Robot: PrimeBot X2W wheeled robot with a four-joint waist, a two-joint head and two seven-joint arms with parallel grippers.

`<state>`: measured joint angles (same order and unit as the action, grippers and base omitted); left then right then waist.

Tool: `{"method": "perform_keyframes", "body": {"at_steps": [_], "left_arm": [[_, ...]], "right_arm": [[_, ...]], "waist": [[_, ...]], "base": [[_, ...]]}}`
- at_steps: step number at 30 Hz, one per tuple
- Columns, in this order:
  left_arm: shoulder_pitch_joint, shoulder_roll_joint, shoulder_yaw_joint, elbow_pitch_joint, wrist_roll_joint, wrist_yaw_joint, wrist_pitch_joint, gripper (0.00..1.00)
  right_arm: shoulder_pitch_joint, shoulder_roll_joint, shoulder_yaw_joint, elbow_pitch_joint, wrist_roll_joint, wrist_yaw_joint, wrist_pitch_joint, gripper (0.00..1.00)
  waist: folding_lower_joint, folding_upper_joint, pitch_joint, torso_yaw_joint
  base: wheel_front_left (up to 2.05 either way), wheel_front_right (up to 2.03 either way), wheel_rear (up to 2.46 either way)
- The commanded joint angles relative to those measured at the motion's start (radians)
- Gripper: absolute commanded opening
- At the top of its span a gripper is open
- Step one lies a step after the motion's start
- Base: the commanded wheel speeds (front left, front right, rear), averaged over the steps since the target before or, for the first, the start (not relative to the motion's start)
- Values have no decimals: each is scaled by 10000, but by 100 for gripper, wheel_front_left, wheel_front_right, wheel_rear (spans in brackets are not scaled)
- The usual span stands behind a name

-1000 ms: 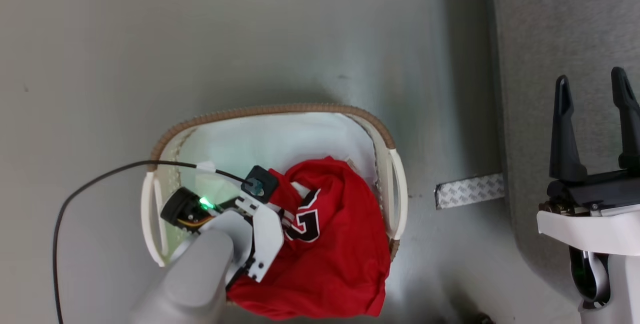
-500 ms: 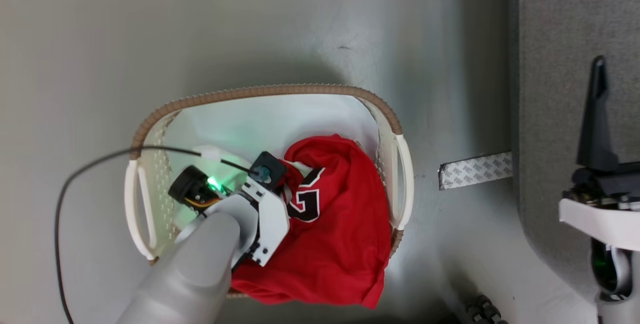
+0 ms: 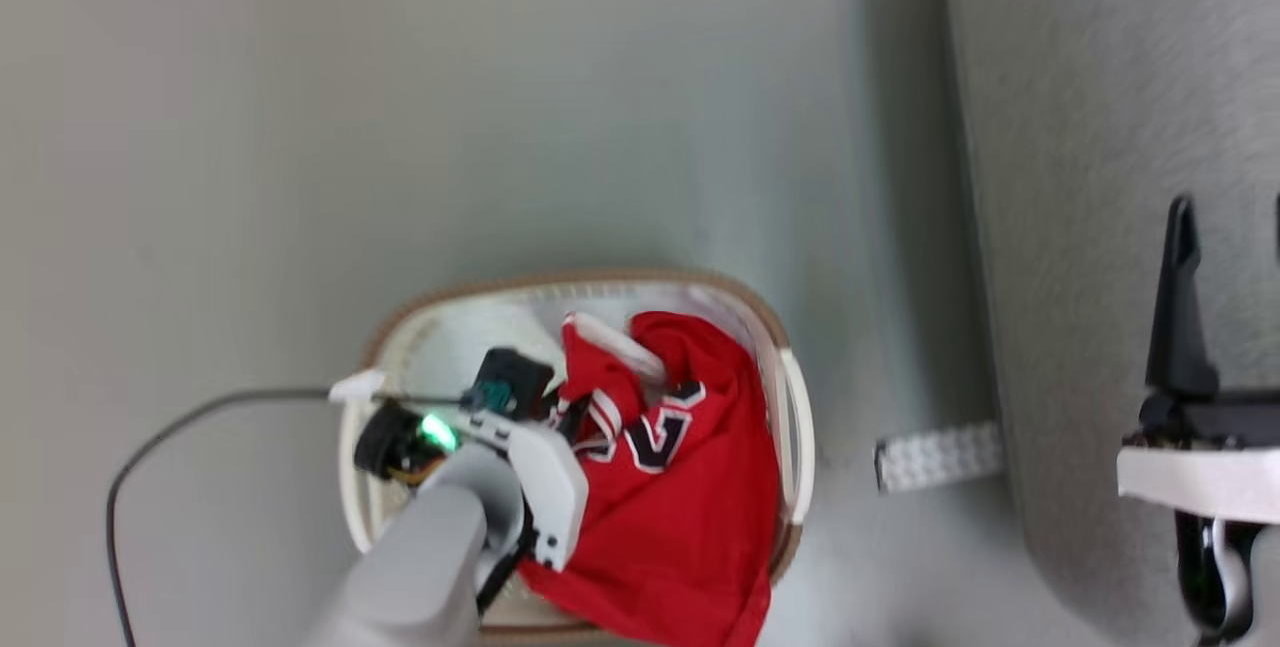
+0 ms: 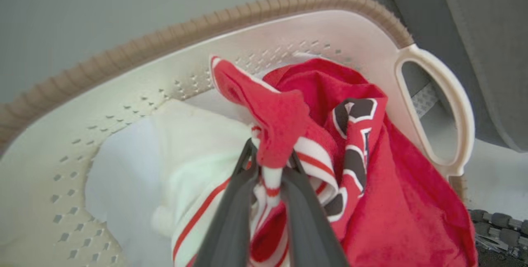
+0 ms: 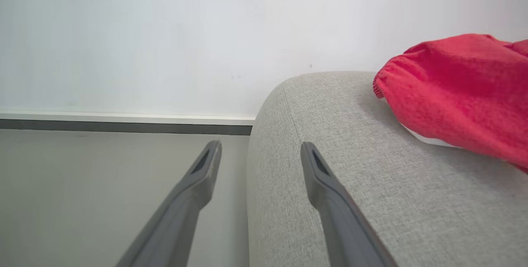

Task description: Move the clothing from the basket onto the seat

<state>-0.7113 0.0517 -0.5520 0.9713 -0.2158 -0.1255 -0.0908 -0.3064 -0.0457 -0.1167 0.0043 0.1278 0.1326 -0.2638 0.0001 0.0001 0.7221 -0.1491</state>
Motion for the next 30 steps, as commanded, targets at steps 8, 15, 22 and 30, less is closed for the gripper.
{"method": "perform_keyframes", "body": {"at_steps": [8,15,22,30], "left_arm": [[1349,1,89,-1102,-932,221,-166,0],[2146,73,272,-2586,-1372,750,72,0],[2726,406,460,-4548,-1509,1287,643,0],[3210,870,609,-6781,-1662,1707,1536,0]], "right_arm": [[1240,-55,-20,771,-297,-36,20,100],[2025,-55,-61,1225,-529,-36,20,100],[2636,-55,-75,1525,-633,-36,20,100],[3186,-55,-69,1712,-699,-35,20,100]], "waist": [[-1,-1,-3652,948],[-1,-1,-5377,1302],[-1,-1,-6515,1431],[-1,-1,-7271,1381]], "base": [[0,0,0],[0,0,0],[0,0,0],[0,0,0]]}}
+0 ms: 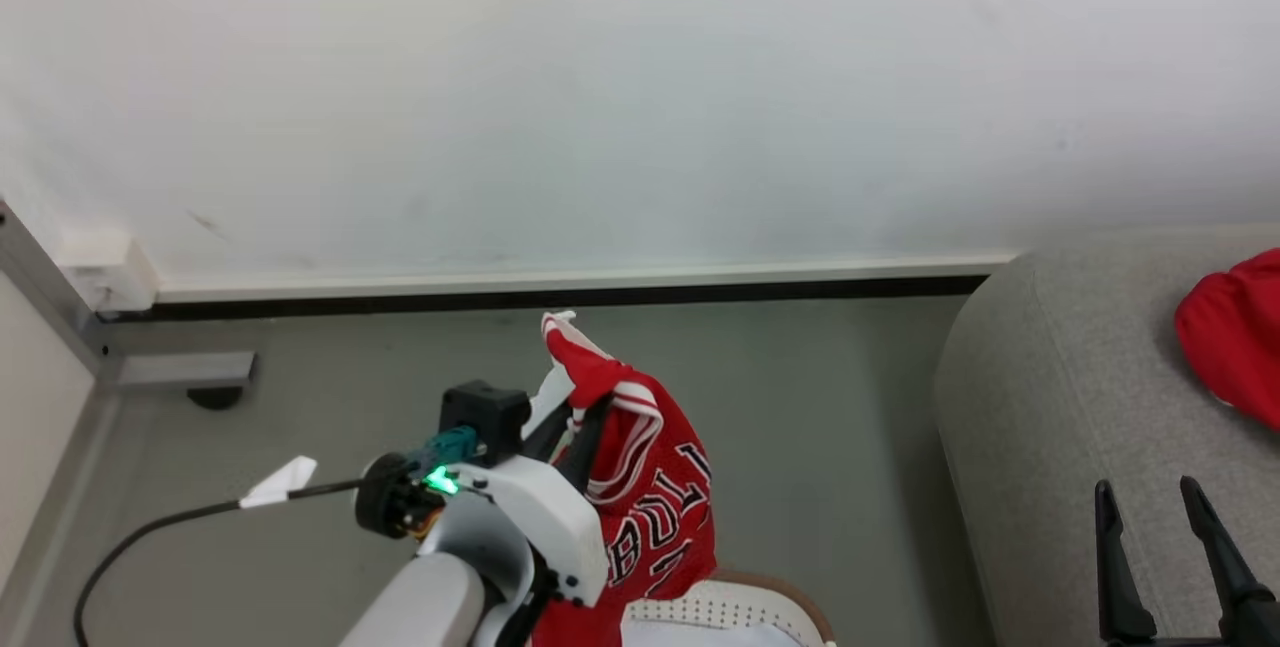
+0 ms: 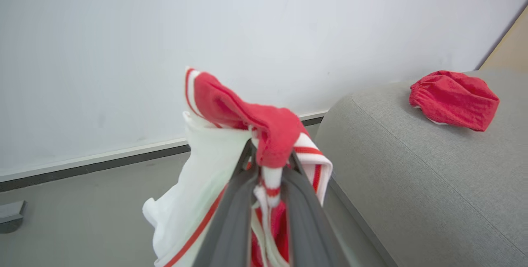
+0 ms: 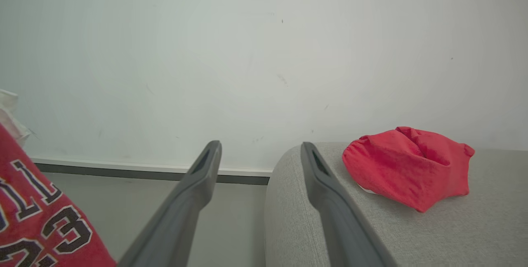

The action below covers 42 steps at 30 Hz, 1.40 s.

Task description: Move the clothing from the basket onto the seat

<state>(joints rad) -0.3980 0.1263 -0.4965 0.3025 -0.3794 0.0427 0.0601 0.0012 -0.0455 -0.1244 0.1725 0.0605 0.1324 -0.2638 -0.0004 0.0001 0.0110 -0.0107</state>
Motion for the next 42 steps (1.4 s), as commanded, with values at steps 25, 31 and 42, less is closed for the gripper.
{"method": "perform_keyframes", "body": {"at_steps": [25,31,42], "left_arm": [[128,937,-348,-3821,-167,-74,1687,0],[288,693,-679,-3941,-305,-147,1718,0],[71,176,-1498,-3735,-326,-501,1725,0]], "right_arm": [[-628,-2586,4746,-890,1505,-31,782,100],[-2240,-3970,7160,-904,3233,-30,1960,100],[-5212,-3753,10724,1114,4884,-30,2364,100]], "waist": [[4,-1,-629,-359],[4,-1,-575,-236],[4,-1,-546,177]], "base": [[0,0,0],[0,0,0],[0,0,0]]}}
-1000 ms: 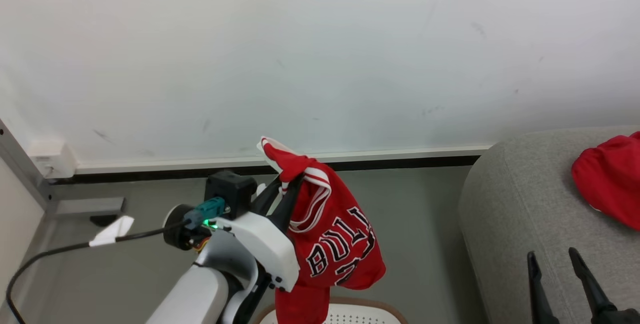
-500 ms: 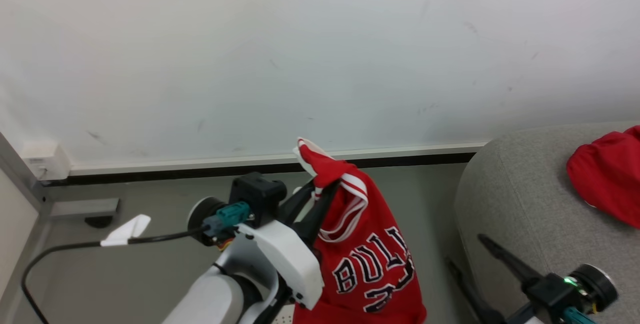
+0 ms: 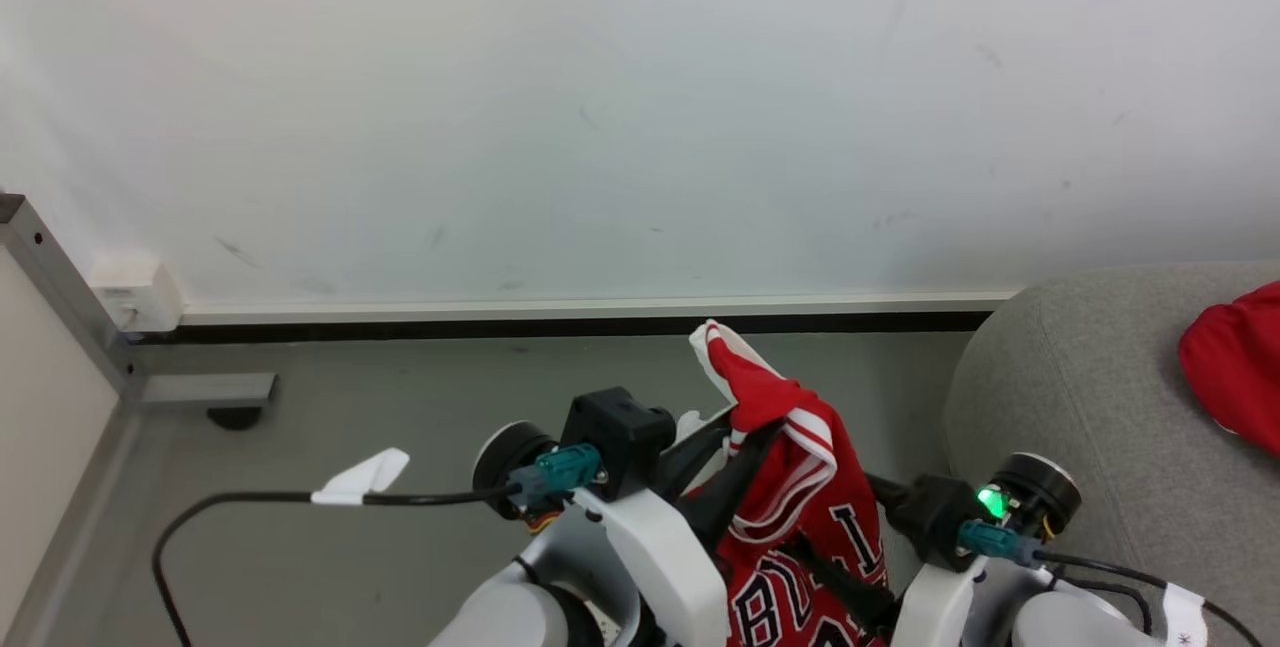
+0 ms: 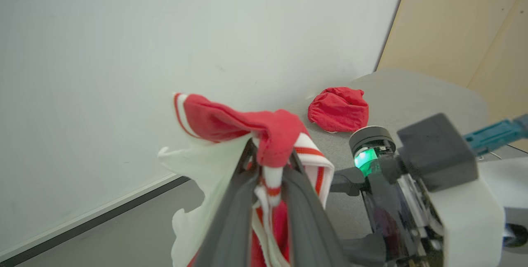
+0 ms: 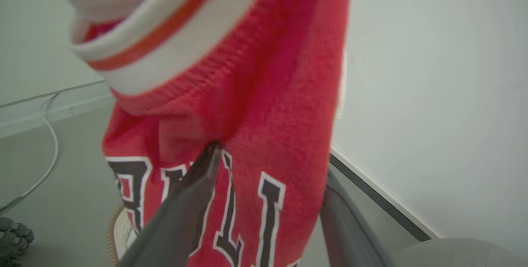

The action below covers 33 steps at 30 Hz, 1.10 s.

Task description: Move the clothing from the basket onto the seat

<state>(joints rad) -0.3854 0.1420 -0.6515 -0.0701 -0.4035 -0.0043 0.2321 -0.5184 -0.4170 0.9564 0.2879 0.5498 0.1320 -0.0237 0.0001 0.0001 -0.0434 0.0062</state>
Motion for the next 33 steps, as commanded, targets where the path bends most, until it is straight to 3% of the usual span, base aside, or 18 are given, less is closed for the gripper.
{"method": "perform_keyframes", "body": {"at_steps": [1,4,5,6,8,13,14,16,17,18,26,33], "left_arm": [[-94,-32,-7,10,-91,-40,5,0],[-162,-144,-155,42,-150,-109,10,0],[-179,-172,-184,60,-169,-122,11,0],[-190,-183,-198,82,-192,-138,9,0],[-193,-184,-185,147,-219,-90,-22,0],[-116,-51,-6,386,-249,63,-139,0],[-107,-17,37,441,-234,99,-171,5],[-70,18,87,518,-238,124,-265,45],[-44,44,100,558,-239,128,-328,78],[-28,57,134,607,-234,140,-400,100],[175,-49,68,1274,-167,118,-1026,100],[391,-124,-142,1786,-66,129,-1418,100]], "right_arm": [[-242,45,165,268,-6,-26,-76,100],[-649,588,735,1201,347,-26,-397,100],[-789,716,881,1530,404,-26,-527,79],[-824,891,984,1787,595,-26,-685,0],[-862,1207,1148,2136,1113,-26,-1082,0],[-1056,1311,1346,2715,2073,-26,-1929,0],[-1053,1287,1287,2754,2273,-26,-2021,0],[-1078,1184,1124,2752,2547,-26,-2177,0],[-1087,1117,1042,2724,2680,-26,-2219,0],[-1099,1043,941,2705,2801,-26,-2281,0],[-1133,391,-333,2357,3060,-26,-2407,0],[-669,-97,-2189,1710,2750,-26,-2413,0]], "waist": [[-1,-1,-1,37],[-1,-1,-6,100],[-1,-1,-8,124],[-1,-1,-13,151],[-1,-1,-22,195],[-1,-1,-1,182],[-1,-1,4,159],[-1,-1,4,106],[-1,-1,1,75],[-1,-1,2,40],[-1,-1,23,-308],[-1,-1,49,-657]], "base": [[0,0,0],[0,0,0],[0,0,0],[0,0,0],[0,0,0],[0,0,0],[0,0,0],[0,0,0],[0,0,0],[0,0,0],[0,0,0],[0,0,0]]}}
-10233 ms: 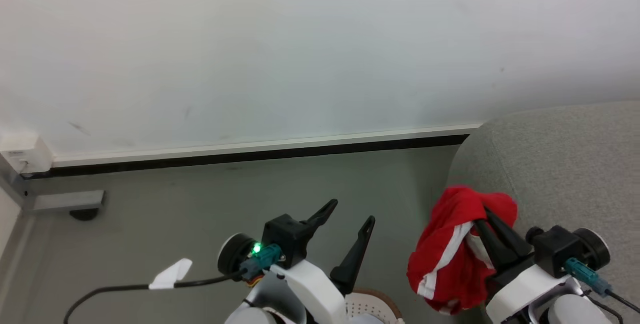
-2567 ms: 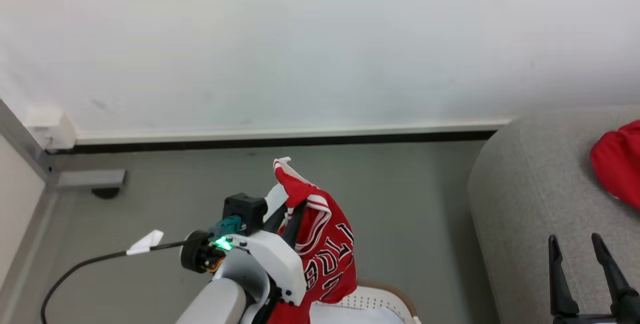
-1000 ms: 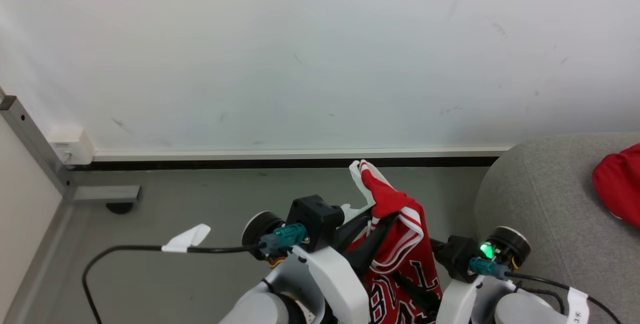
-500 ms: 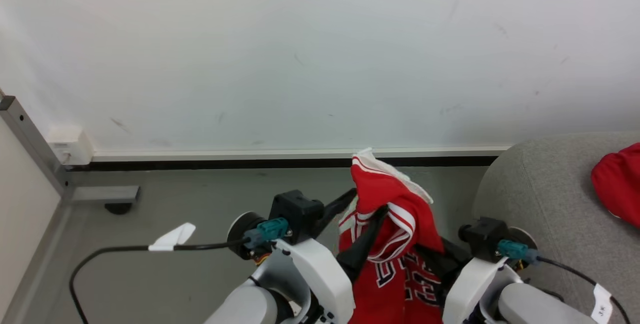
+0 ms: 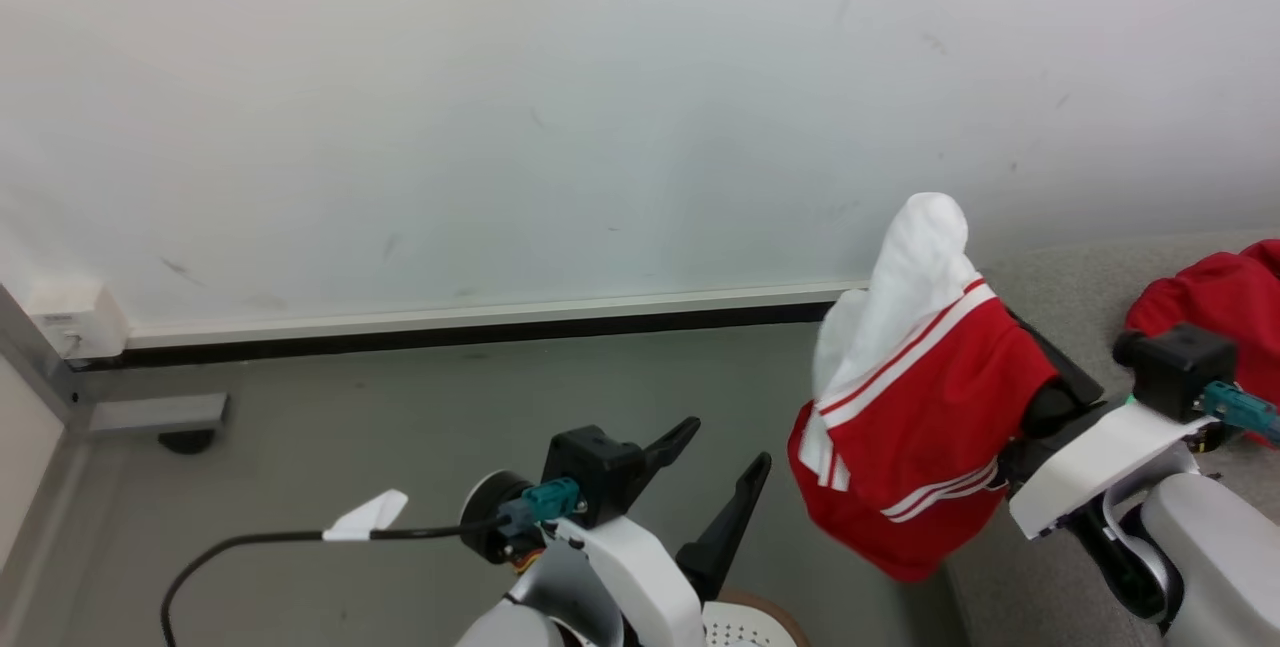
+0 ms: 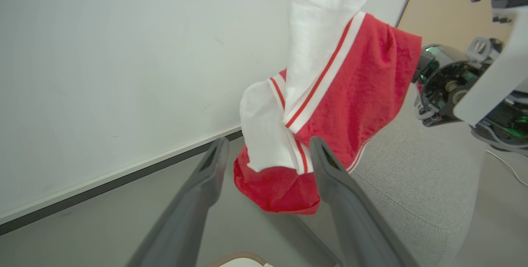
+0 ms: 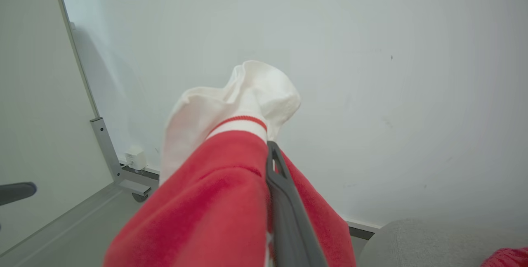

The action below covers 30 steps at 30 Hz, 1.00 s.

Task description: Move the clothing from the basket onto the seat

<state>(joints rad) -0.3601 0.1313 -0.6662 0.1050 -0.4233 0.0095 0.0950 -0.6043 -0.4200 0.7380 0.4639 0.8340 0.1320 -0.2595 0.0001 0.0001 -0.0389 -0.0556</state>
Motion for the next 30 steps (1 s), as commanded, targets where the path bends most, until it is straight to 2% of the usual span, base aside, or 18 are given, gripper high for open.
{"method": "perform_keyframes", "body": {"at_steps": [1,11,25,30], "left_arm": [[179,-27,-14,77,128,-9,-93,100],[226,-50,-181,161,168,84,-274,100],[175,33,-262,-80,133,165,-311,100],[-63,64,-396,-343,230,97,-177,100]], "right_arm": [[274,-138,-227,-119,-144,-26,-46,0],[1001,-568,-1325,-872,-543,-26,-41,0],[1522,-574,-2298,-1637,-867,-26,220,0],[1721,-472,-2936,-2008,-964,-26,299,0]], "waist": [[-1,-1,7,-78],[-1,-1,97,-715],[-1,-1,581,-2309],[-1,-1,1199,-2761]], "base": [[0,0,0],[0,0,0],[0,0,0],[0,0,0]]}}
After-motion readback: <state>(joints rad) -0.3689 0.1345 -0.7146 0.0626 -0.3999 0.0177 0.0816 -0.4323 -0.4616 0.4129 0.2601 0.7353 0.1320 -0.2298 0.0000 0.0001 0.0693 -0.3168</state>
